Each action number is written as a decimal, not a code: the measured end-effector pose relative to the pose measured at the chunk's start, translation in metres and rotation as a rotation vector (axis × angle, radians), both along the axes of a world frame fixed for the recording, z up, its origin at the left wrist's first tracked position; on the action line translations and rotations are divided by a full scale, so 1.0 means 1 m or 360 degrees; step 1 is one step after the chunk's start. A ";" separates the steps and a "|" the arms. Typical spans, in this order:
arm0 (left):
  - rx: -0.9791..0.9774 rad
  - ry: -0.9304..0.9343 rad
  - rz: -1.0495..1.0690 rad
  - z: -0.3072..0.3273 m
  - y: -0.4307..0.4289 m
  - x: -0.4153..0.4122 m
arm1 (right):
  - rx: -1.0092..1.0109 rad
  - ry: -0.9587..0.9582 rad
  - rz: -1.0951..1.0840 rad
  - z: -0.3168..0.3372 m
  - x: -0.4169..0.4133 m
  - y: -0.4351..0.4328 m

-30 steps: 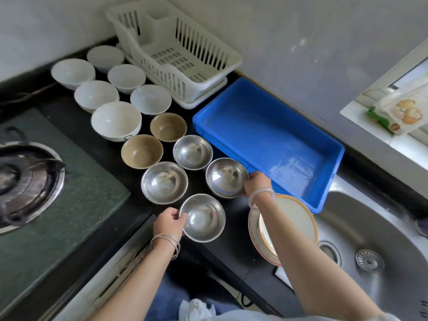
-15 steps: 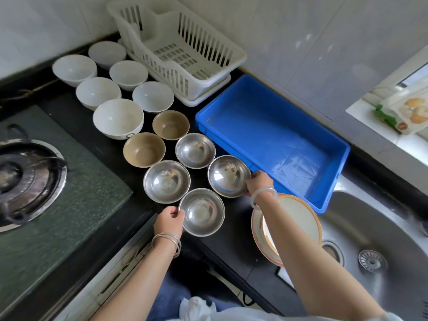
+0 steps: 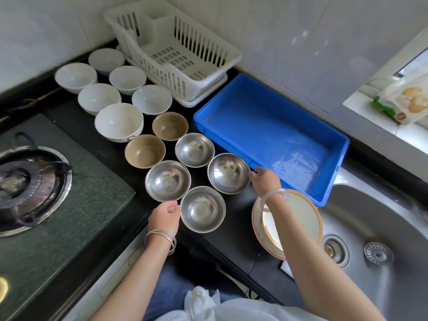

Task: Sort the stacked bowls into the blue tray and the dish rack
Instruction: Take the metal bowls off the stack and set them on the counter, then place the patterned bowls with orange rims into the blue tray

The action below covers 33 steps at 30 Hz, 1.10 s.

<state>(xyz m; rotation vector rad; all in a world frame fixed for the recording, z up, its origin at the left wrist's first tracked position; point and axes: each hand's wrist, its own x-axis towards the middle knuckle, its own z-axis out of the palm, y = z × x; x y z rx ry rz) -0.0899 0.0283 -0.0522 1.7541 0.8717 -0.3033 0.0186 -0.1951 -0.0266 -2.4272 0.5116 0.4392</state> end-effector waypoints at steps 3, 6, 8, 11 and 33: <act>0.0277 -0.0113 -0.0184 0.019 -0.007 0.004 | -0.0002 -0.0265 -0.0118 0.009 -0.018 -0.017; 0.0277 -0.0233 -0.0338 0.034 -0.031 0.014 | -0.0086 -0.0466 -0.0207 0.015 -0.040 -0.042; 0.0247 -0.0274 -0.0471 0.038 -0.053 0.022 | -0.0205 -0.0477 -0.0223 0.015 -0.057 -0.062; 0.0174 -0.0308 -0.0710 0.041 -0.090 0.031 | -0.0351 -0.0379 -0.0222 0.010 -0.083 -0.089; 0.0637 -0.0323 -0.1572 0.025 -0.164 0.069 | -0.0025 -0.0192 -0.1003 -0.013 -0.141 -0.088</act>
